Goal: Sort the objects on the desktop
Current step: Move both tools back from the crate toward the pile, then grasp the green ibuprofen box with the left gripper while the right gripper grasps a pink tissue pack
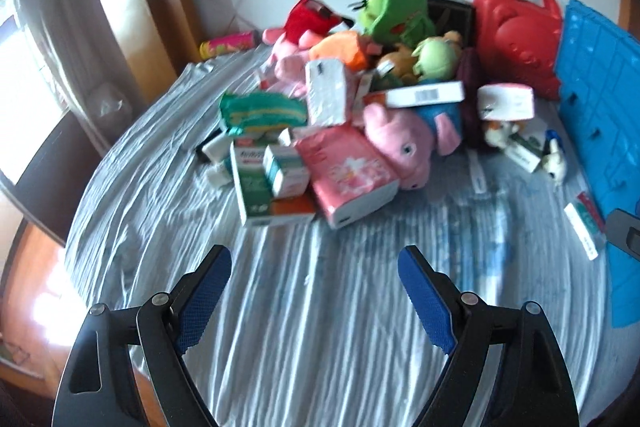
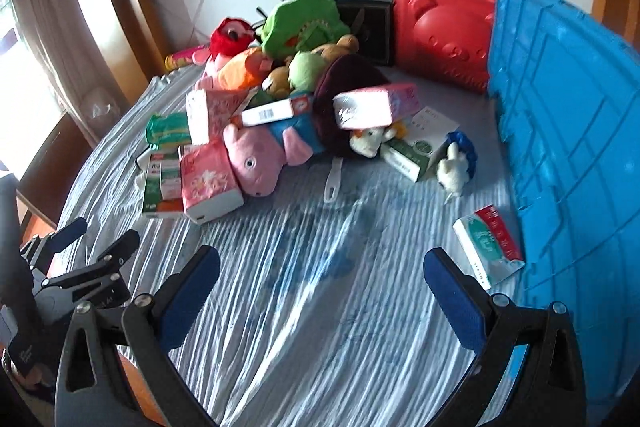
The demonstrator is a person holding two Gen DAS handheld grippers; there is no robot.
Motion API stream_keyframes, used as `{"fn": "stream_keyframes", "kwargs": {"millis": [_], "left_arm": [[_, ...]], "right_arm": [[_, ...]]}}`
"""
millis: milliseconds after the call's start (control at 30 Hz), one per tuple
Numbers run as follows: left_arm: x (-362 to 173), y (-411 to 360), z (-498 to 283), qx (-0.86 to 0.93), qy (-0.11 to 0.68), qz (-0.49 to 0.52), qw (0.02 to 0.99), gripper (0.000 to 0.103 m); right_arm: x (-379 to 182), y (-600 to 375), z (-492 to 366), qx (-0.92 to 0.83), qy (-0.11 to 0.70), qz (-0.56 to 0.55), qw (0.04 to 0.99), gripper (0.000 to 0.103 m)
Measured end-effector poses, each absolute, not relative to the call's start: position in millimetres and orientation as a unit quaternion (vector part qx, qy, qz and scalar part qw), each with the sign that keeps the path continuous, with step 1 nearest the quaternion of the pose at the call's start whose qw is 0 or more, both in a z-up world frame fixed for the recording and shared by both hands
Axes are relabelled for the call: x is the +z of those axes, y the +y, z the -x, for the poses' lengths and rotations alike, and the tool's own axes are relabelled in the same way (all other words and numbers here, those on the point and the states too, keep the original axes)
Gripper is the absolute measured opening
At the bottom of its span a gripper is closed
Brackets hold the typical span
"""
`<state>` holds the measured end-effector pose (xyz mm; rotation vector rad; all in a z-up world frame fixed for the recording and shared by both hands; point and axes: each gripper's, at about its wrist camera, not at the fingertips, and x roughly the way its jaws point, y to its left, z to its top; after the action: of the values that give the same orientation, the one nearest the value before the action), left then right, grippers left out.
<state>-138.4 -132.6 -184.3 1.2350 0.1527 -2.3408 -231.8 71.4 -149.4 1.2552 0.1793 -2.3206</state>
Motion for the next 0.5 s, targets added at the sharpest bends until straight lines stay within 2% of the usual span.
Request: {"fn": "stream_keyframes", "kwargs": {"millis": [233, 500], "left_arm": [[-226, -182, 117, -0.822, 0.076, -0.491, 0.278, 0.086], [-239, -248, 154, -0.827, 0.077, -0.496, 0.252, 0.086]], "right_arm": [[-218, 15, 231, -0.803, 0.086, -0.515, 0.288, 0.103], [-244, -63, 250, -0.799, 0.098, -0.521, 0.283, 0.103]]}}
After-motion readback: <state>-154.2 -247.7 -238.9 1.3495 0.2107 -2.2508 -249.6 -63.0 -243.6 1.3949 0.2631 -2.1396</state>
